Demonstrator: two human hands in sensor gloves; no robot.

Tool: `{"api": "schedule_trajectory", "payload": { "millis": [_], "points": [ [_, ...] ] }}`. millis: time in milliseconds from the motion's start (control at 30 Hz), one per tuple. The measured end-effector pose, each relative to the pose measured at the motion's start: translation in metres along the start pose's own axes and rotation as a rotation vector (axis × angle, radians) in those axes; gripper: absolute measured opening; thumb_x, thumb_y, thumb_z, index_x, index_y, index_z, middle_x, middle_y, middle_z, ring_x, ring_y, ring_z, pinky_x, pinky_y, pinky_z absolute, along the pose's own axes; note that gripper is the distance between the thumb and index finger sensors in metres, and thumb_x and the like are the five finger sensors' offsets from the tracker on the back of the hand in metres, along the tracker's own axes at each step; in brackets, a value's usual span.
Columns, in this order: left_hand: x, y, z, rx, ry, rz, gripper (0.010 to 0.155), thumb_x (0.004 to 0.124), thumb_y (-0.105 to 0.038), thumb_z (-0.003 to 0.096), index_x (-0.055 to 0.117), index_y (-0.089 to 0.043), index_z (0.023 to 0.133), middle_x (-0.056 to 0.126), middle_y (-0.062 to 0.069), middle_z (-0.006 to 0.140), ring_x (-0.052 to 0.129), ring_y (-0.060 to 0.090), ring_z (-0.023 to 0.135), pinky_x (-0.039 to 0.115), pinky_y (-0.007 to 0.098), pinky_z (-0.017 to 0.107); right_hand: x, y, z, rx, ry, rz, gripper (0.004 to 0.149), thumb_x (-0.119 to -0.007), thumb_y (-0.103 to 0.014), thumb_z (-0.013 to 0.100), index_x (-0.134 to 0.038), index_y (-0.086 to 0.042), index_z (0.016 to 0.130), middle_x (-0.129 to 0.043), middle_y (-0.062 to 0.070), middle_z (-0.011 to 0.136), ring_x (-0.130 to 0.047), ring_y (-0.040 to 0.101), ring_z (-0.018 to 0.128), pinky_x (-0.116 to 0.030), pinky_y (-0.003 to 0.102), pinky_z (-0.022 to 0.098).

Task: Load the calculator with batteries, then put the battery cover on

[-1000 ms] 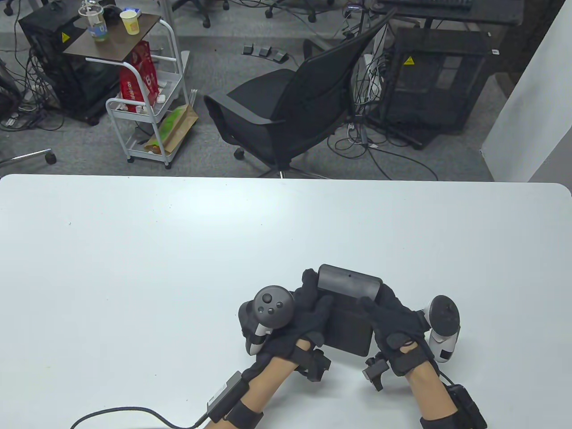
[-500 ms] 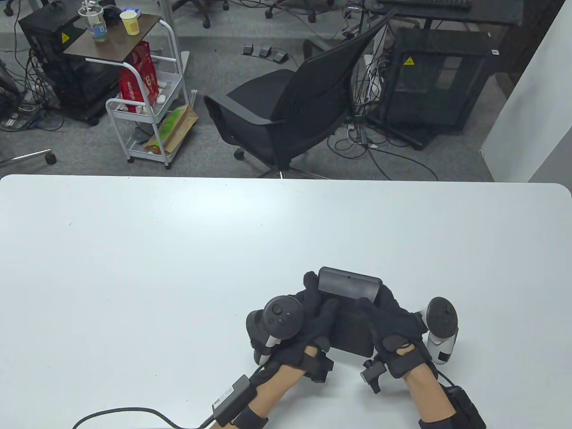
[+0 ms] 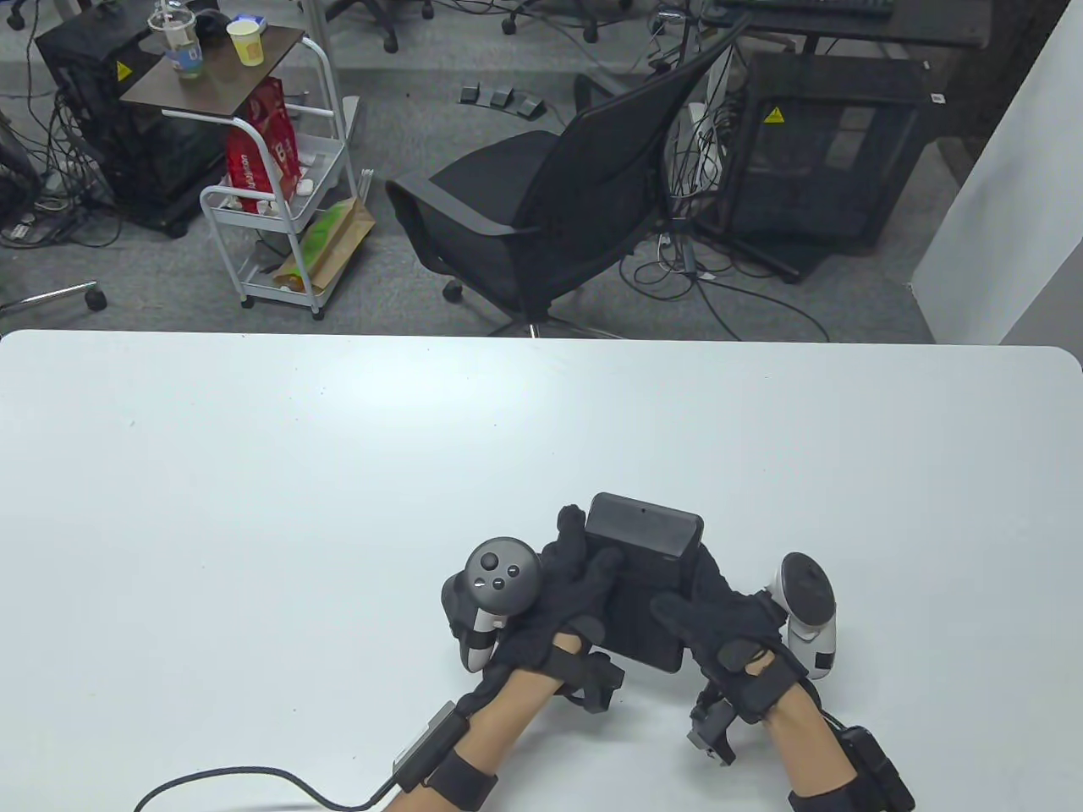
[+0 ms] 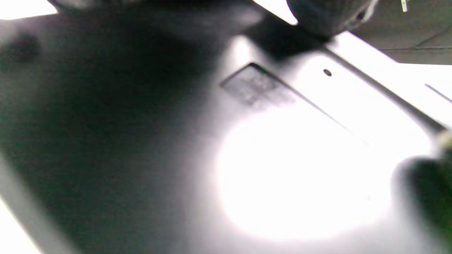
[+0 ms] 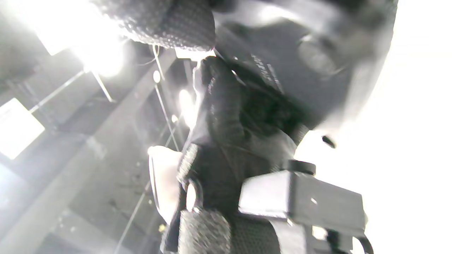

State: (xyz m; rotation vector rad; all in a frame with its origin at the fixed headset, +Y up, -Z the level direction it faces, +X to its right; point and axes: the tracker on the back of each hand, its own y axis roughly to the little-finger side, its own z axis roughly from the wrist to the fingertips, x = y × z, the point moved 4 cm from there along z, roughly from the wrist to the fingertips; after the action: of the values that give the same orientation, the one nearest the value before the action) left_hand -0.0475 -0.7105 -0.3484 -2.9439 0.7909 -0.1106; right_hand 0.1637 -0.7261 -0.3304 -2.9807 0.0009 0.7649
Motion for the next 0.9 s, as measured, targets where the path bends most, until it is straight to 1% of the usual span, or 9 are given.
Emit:
{"api": "schedule_trajectory", "payload": {
  "millis": [100,233,300,400,467,533,600,733,900],
  "points": [
    [-0.001,-0.001,0.000,0.001,-0.005,0.003,0.083,0.071,-0.056,0.0410,0.048,-0.006,0.103,0.081,0.017,0.089,0.081,0.041,0.075,0.064,0.060,0.058,0.002,0.000,0.001,0.012,0.015,-0.002,0.075,-0.076,-0.020,0.053,-0.024,-0.016,0.106,-0.056,0.029,0.103,-0.076,0.060,0.082,-0.077,0.064,0.054],
    [0.000,0.001,0.002,0.005,0.005,0.000,0.084,0.073,-0.058,0.0403,0.050,-0.007,0.103,0.083,0.015,0.088,0.083,0.039,0.075,0.065,0.059,0.058,0.009,-0.006,-0.001,0.036,0.095,-0.051,0.070,-0.077,-0.019,0.052,-0.033,-0.008,0.104,-0.064,0.031,0.098,-0.083,0.059,0.077,-0.080,0.063,0.050],
    [0.000,0.003,0.003,0.029,-0.009,-0.023,0.086,0.074,-0.060,0.0395,0.050,-0.007,0.103,0.081,0.016,0.090,0.082,0.040,0.077,0.065,0.060,0.058,0.013,-0.013,-0.001,0.075,0.122,-0.122,0.068,-0.078,-0.020,0.051,-0.038,-0.005,0.103,-0.067,0.032,0.096,-0.086,0.058,0.075,-0.082,0.062,0.049],
    [-0.005,0.002,0.003,0.039,-0.039,0.034,0.087,0.073,-0.063,0.0391,0.048,-0.011,0.104,0.074,0.019,0.096,0.076,0.042,0.083,0.062,0.061,0.060,0.025,-0.028,-0.008,0.111,0.219,-0.238,0.066,-0.079,-0.020,0.050,-0.041,0.000,0.101,-0.070,0.034,0.092,-0.088,0.058,0.071,-0.083,0.061,0.045],
    [-0.009,0.001,0.003,0.047,-0.053,0.060,0.087,0.073,-0.064,0.0390,0.048,-0.013,0.105,0.067,0.019,0.100,0.070,0.044,0.087,0.058,0.062,0.062,0.035,-0.037,-0.013,0.122,0.278,-0.340,0.065,-0.079,-0.021,0.051,-0.043,0.000,0.101,-0.072,0.034,0.091,-0.090,0.058,0.069,-0.083,0.061,0.044],
    [-0.013,-0.001,0.003,0.070,-0.068,0.107,0.088,0.074,-0.065,0.0386,0.047,-0.014,0.105,0.062,0.018,0.103,0.066,0.045,0.090,0.056,0.063,0.064,0.045,-0.044,-0.018,0.136,0.333,-0.427,0.064,-0.079,-0.023,0.050,-0.046,-0.004,0.102,-0.074,0.032,0.091,-0.089,0.058,0.068,-0.081,0.061,0.042],
    [-0.016,-0.004,0.003,0.119,-0.093,0.136,0.088,0.073,-0.067,0.0377,0.049,-0.015,0.105,0.063,0.018,0.103,0.067,0.045,0.091,0.056,0.063,0.064,0.052,-0.047,-0.022,0.113,0.375,-0.461,0.064,-0.079,-0.023,0.051,-0.047,-0.006,0.103,-0.073,0.032,0.091,-0.087,0.058,0.068,-0.079,0.061,0.043],
    [-0.021,-0.003,0.004,0.115,-0.096,0.148,0.090,0.074,-0.069,0.0364,0.049,-0.017,0.105,0.059,0.019,0.105,0.063,0.046,0.094,0.053,0.064,0.065,0.063,-0.050,-0.030,0.058,0.478,-0.543,0.064,-0.079,-0.021,0.051,-0.047,-0.006,0.103,-0.071,0.034,0.091,-0.084,0.061,0.067,-0.076,0.063,0.042],
    [-0.028,-0.004,0.005,0.132,-0.133,0.238,0.089,0.073,-0.069,0.0371,0.049,-0.017,0.106,0.056,0.018,0.107,0.060,0.047,0.095,0.051,0.065,0.066,0.067,-0.048,-0.033,-0.014,0.569,-0.798,0.063,-0.080,-0.020,0.050,-0.048,-0.006,0.103,-0.072,0.034,0.091,-0.083,0.062,0.067,-0.075,0.064,0.042]
  ]
}}
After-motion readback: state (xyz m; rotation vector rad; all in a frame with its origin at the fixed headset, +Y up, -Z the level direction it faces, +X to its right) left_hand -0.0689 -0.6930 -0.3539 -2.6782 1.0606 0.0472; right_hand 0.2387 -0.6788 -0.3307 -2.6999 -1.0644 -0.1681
